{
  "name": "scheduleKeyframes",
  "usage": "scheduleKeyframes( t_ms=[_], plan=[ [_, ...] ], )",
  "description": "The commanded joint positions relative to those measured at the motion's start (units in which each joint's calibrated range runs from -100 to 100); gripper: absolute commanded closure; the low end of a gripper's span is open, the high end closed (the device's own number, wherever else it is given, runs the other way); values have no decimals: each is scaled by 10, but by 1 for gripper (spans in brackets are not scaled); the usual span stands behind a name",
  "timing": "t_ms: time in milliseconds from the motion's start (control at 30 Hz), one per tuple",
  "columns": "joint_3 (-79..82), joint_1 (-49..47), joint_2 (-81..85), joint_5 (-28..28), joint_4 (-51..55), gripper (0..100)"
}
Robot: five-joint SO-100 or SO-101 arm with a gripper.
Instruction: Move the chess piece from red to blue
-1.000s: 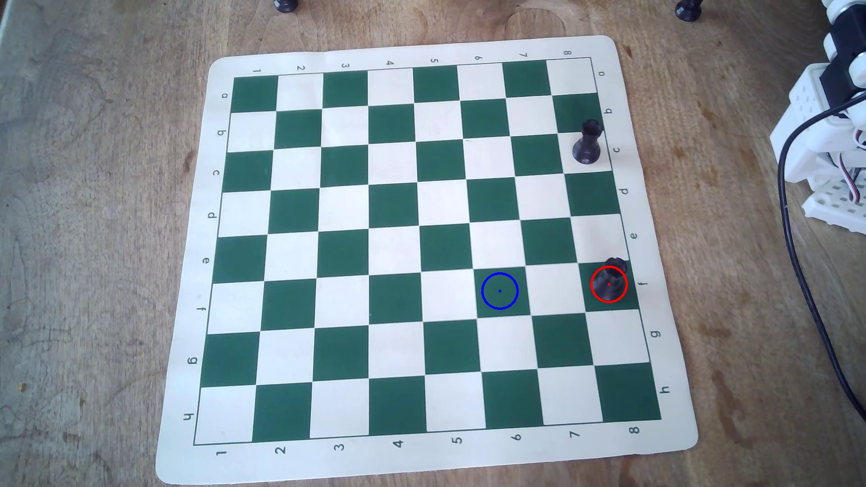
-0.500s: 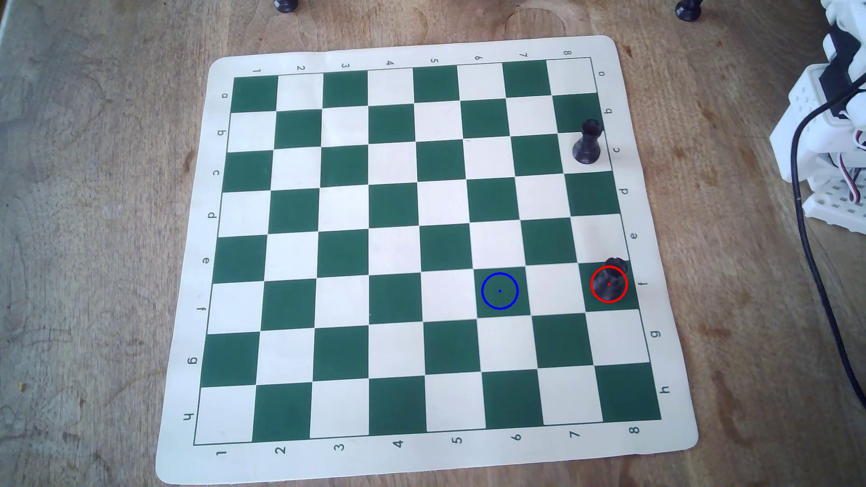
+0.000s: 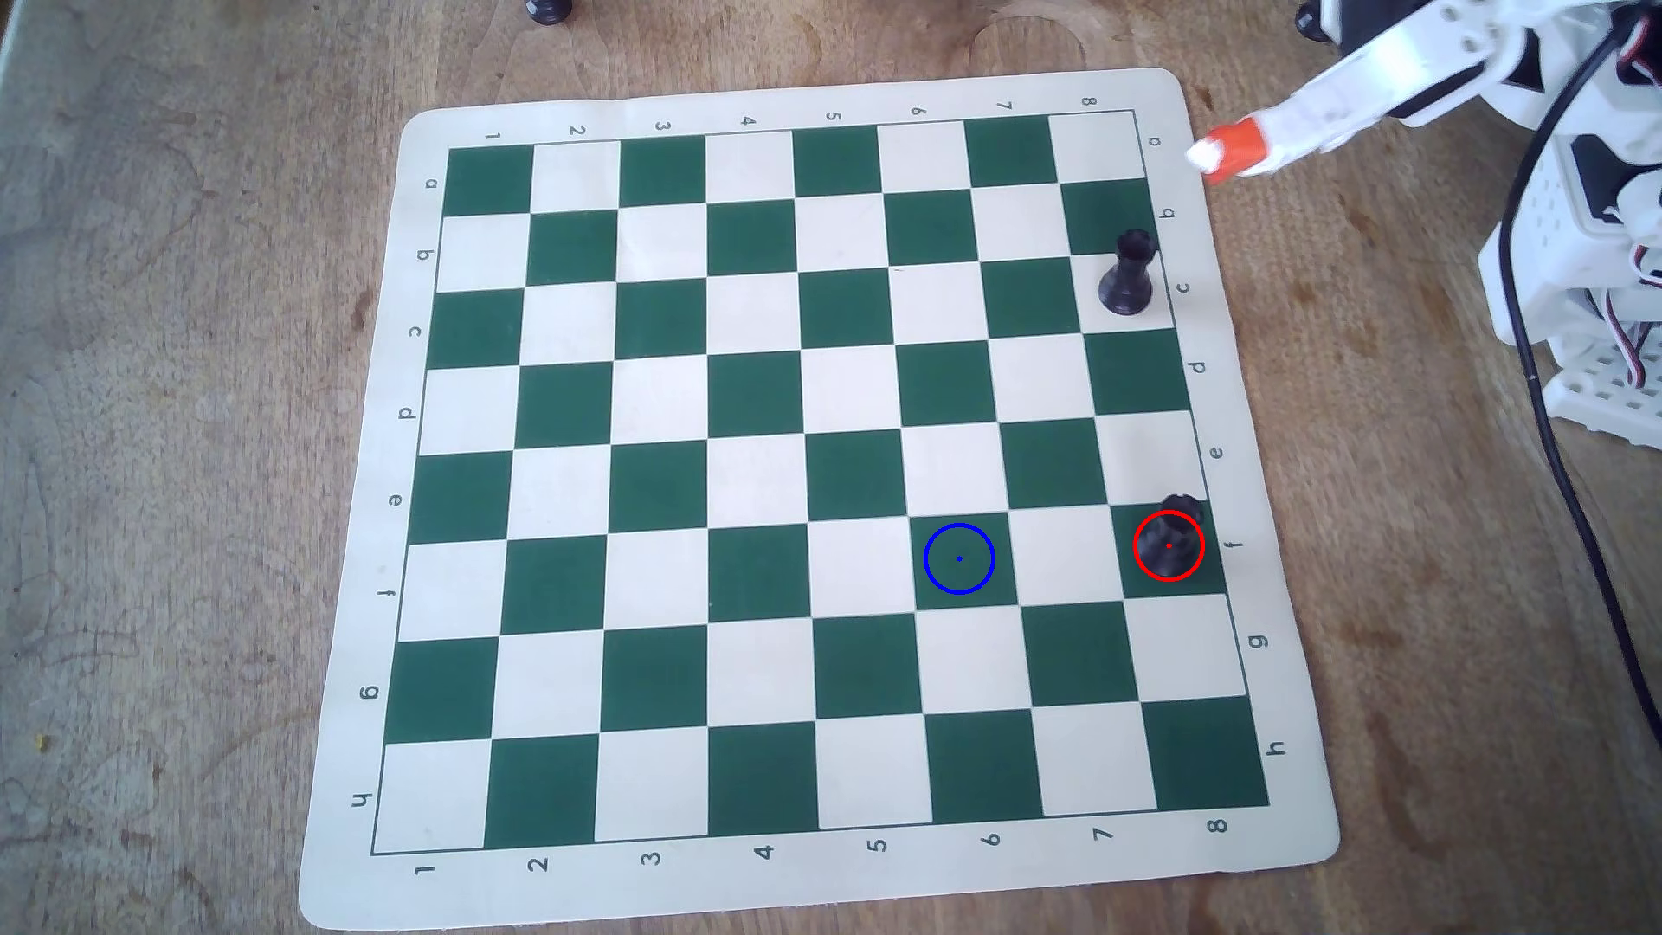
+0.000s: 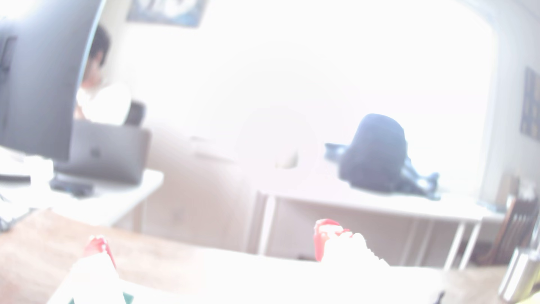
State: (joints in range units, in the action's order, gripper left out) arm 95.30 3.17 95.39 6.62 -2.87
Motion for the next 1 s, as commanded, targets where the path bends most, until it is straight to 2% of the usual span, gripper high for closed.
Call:
scheduleKeyframes(
  t_ms=[0, 100, 267, 367, 433, 500, 567, 700, 867, 967],
  plan=[
    [-197, 10, -4, -23, 249, 61],
    [-262, 15, -19, -30, 338, 61],
    [-469, 22, -117, -72, 527, 62],
    [-599, 20, -199, -78, 642, 64],
    [-629, 7, -239, -84, 727, 65],
    [-615, -8, -257, -93, 769, 65],
    [-617, -41, -300, -126, 825, 66],
    [-587, -88, -319, -151, 850, 67],
    [-493, -171, -293, -212, 863, 72],
    [-430, -197, -260, -220, 852, 72]
  ],
)
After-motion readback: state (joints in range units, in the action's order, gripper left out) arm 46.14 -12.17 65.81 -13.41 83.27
